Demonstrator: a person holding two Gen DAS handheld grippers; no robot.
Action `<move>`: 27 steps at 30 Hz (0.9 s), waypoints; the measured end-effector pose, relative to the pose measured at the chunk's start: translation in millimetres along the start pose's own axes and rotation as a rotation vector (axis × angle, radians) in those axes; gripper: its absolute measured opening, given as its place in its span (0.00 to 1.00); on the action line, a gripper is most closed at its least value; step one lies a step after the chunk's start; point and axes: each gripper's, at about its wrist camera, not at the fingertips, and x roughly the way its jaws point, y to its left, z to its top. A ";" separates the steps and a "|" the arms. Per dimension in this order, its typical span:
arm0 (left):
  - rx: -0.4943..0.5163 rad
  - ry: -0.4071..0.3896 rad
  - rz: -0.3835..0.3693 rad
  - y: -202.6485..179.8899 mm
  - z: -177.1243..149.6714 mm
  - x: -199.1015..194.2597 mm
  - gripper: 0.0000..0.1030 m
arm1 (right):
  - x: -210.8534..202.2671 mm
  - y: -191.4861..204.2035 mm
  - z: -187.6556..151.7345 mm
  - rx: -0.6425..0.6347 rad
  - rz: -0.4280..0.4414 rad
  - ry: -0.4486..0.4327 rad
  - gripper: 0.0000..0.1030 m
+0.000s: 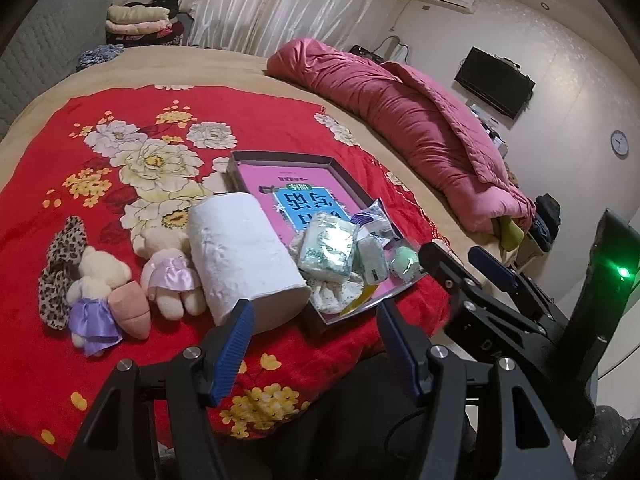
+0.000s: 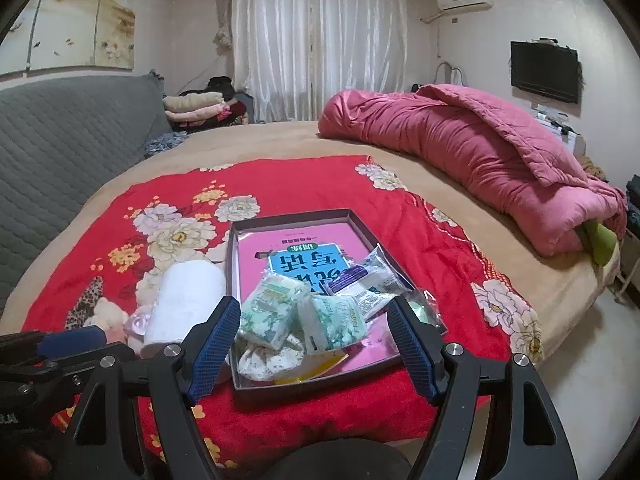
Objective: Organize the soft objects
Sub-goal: 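Move both open tools back over the remaining pile of items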
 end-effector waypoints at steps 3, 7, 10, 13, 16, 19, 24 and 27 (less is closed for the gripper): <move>-0.012 -0.006 0.011 6.1 -1.1 -4.8 0.61 | -5.1 3.3 -0.5 -0.007 0.007 -0.001 0.75; -0.024 -0.016 0.025 16.8 -2.3 -12.8 0.61 | -9.8 10.8 -1.1 -0.029 0.022 0.002 0.75; -0.038 -0.024 0.042 27.3 -4.1 -18.7 0.61 | -14.5 18.7 -0.9 -0.053 0.038 -0.001 0.75; -0.054 -0.030 0.051 37.4 -6.3 -24.7 0.61 | -19.0 28.3 -1.8 -0.086 0.051 -0.009 0.75; -0.053 -0.039 0.056 44.3 -8.3 -32.7 0.61 | -22.9 35.7 -2.0 -0.110 0.064 -0.017 0.75; -0.060 -0.055 0.065 51.2 -10.4 -42.9 0.61 | -25.5 39.9 -1.3 -0.123 0.072 -0.021 0.75; -0.085 -0.067 0.095 66.3 -16.6 -55.8 0.61 | -32.8 46.7 0.4 -0.135 0.107 -0.025 0.75; -0.106 -0.067 0.103 75.6 -18.8 -59.7 0.61 | -36.2 55.0 1.2 -0.148 0.147 -0.016 0.75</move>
